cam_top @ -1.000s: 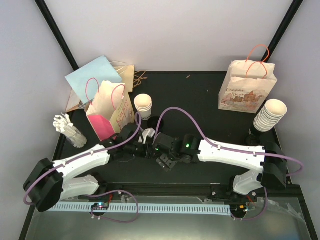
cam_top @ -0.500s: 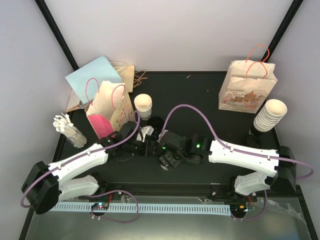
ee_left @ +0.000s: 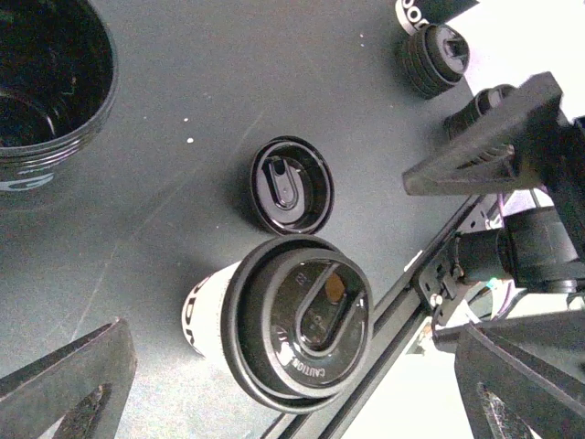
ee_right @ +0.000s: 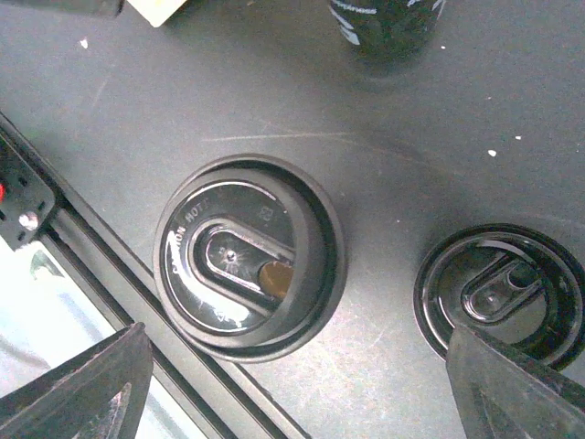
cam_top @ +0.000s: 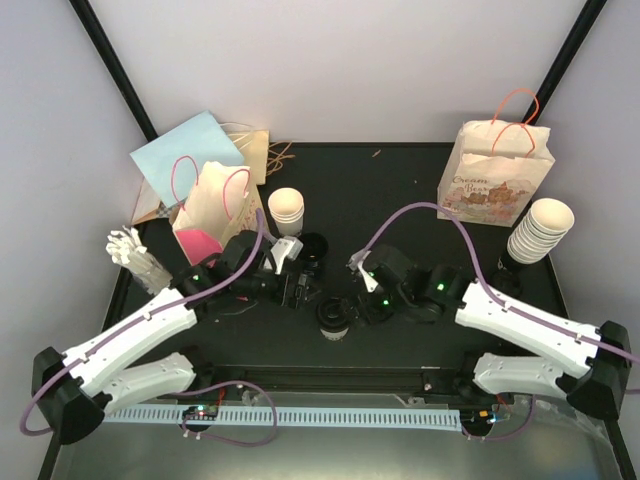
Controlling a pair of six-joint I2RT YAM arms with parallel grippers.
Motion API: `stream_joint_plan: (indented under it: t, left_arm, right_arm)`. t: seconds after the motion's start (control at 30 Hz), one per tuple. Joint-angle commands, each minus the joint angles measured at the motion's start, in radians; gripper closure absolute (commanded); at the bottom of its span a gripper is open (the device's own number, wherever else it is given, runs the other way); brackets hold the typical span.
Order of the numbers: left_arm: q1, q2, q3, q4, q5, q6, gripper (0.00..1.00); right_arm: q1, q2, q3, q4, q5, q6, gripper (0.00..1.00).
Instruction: Pack the takeout coffee
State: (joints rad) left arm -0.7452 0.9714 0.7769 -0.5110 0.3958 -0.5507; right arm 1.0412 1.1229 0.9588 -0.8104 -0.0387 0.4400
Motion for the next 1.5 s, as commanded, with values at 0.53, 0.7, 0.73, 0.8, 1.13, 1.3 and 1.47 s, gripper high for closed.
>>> stream_joint_plan:
  t: [0.53,0.7,0.73,0.8,1.13,1.3,1.47]
  left_arm:
    - [-0.388,0.285,0.371,-0.345,-0.410,0.255,0.01]
    - [-0.396,0.360,0.389,-0.341,-0.391,0.269,0.02]
    - [-0.396,0.372,0.394,-0.340,-0.378,0.272,0.02]
    - [-0.396,0.399,0.408,-0.349,-0.363,0.276,0.02]
    - [-0.396,0.488,0.451,-0.404,-0.383,0.271,0.06]
    - [-0.396,0.498,0.455,-0.414,-0.389,0.269,0.10]
    - [-0.396,0.505,0.453,-0.422,-0.397,0.265,0.09]
  right_arm:
    - [-0.324,-0.170,-0.298,0.248,-0.456,0.090,0.36]
    - [-0.331,-0.166,-0.358,0.315,-0.500,0.130,0.41]
    - [-0.333,-0.163,-0.369,0.327,-0.508,0.137,0.42]
    - [-0.335,-0.156,-0.387,0.353,-0.526,0.147,0.43]
    - [-0.336,-0.140,-0.437,0.437,-0.558,0.184,0.45]
    - [-0.337,-0.135,-0.444,0.439,-0.558,0.182,0.45]
    - [-0.336,-0.130,-0.446,0.445,-0.563,0.182,0.45]
